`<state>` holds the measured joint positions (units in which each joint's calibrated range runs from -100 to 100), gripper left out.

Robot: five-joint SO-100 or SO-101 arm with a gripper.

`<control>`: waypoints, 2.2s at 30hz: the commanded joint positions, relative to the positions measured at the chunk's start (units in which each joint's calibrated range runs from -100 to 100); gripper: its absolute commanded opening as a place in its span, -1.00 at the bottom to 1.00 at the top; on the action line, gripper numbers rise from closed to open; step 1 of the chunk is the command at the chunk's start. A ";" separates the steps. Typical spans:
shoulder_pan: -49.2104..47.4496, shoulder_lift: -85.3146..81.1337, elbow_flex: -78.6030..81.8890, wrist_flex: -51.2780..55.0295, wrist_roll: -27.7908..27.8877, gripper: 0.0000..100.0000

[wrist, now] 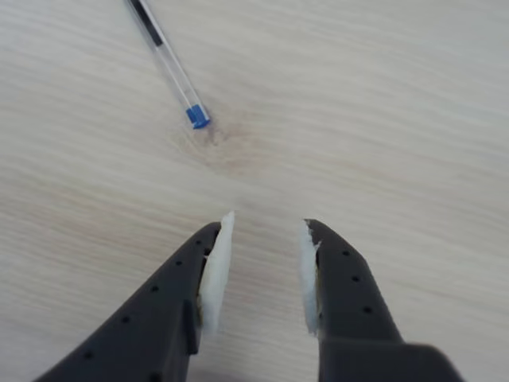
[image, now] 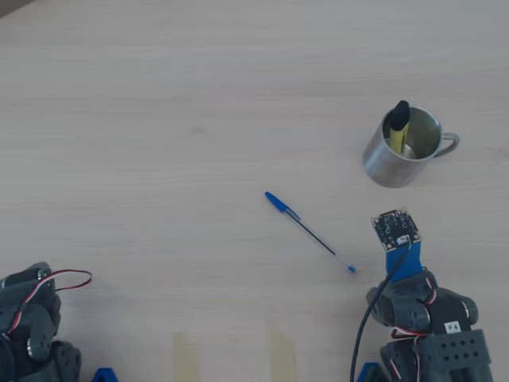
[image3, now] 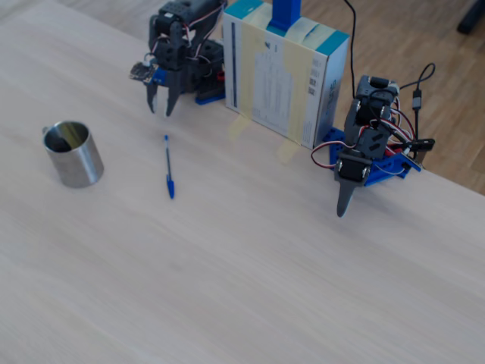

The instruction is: Grab the blue pen and put it in the silver cup.

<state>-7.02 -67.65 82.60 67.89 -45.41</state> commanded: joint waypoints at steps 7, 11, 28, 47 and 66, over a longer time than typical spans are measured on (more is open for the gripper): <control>-5.63 18.78 -13.53 -7.78 2.86 -0.71; -7.55 25.43 -18.06 -9.16 3.33 -0.71; -10.17 47.20 -34.57 -9.16 5.46 -0.71; -13.83 66.16 -49.81 -8.30 5.51 -0.53; -13.92 78.46 -54.98 -9.16 4.99 -0.53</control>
<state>-21.15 9.96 29.22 59.14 -40.49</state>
